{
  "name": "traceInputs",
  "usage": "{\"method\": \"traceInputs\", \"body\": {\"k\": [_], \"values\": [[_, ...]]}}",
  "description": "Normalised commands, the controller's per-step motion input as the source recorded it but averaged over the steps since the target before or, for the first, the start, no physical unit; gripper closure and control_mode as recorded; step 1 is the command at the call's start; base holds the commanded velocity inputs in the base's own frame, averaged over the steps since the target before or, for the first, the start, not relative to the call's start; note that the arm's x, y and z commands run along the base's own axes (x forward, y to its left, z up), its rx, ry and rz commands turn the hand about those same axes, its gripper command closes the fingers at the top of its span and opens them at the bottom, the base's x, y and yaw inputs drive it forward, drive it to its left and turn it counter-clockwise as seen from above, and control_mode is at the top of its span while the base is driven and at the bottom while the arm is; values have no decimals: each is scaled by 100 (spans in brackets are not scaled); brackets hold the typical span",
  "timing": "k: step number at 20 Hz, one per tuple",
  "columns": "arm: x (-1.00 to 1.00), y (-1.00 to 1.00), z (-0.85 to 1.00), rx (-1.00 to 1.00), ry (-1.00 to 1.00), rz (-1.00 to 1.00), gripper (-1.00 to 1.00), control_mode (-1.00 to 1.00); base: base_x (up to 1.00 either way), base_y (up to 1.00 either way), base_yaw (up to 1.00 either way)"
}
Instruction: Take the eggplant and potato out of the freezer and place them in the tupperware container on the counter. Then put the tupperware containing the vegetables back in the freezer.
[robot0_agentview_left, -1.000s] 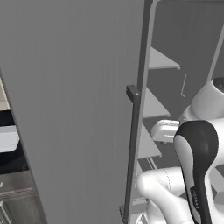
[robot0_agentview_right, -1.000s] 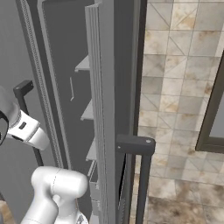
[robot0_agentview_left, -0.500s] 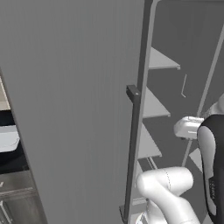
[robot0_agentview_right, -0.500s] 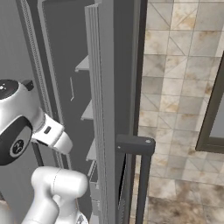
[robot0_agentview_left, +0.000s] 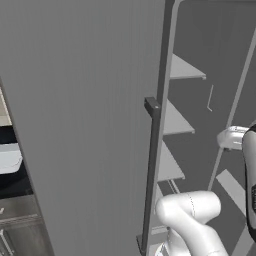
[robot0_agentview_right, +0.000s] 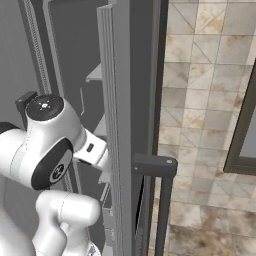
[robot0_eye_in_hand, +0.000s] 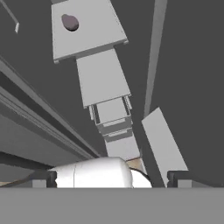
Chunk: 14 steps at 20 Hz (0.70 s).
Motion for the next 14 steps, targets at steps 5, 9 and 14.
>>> {"method": "traceInputs", "body": {"k": [5, 9, 14], "values": [[70, 1, 0, 0, -5, -1, -100, -100, 0, 0, 0], [75, 8, 0, 0, -2, -2, -100, -100, 0, 0, 0], [70, 1, -1, 0, -2, -1, -100, -100, 0, 0, 0]]}}
